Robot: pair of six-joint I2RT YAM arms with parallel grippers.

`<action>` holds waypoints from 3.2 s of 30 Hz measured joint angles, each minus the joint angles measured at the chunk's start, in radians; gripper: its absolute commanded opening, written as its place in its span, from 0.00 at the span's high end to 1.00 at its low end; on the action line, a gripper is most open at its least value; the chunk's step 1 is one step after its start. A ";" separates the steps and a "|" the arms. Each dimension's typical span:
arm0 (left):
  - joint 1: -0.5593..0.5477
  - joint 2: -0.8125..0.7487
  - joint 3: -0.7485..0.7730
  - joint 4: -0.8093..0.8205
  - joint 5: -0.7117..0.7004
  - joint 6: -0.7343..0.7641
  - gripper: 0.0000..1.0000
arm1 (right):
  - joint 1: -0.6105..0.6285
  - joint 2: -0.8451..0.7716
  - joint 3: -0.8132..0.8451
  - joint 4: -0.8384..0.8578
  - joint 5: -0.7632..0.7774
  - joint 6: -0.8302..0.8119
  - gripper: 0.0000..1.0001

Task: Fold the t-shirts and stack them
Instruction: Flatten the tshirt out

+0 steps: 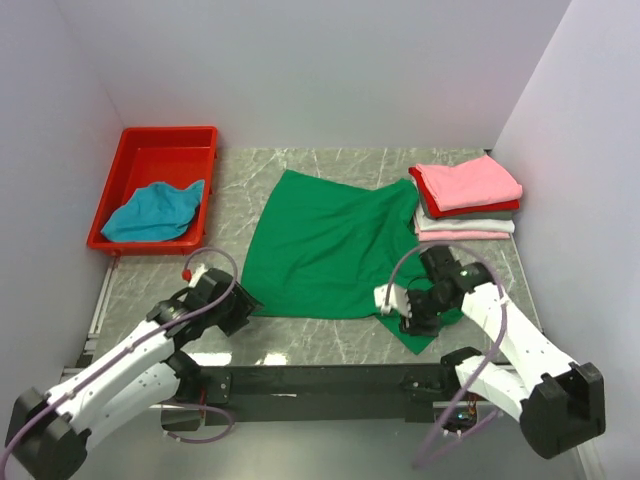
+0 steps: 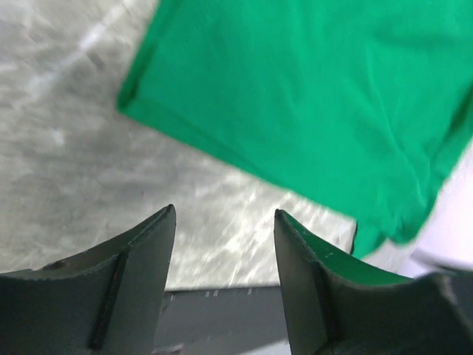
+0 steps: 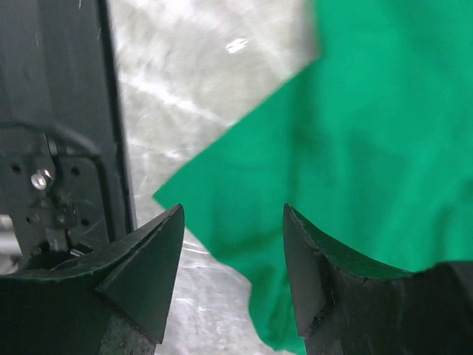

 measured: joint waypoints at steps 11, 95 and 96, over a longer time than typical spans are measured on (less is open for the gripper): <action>0.007 0.316 0.095 0.060 -0.119 -0.076 0.38 | 0.148 -0.051 -0.122 0.037 0.227 -0.011 0.37; 0.288 0.201 0.237 0.089 -0.097 0.282 1.00 | 0.245 -0.014 0.268 -0.001 0.215 0.140 1.00; 0.290 0.177 0.279 0.072 -0.117 0.296 1.00 | 0.237 -0.010 0.312 -0.005 0.224 0.144 1.00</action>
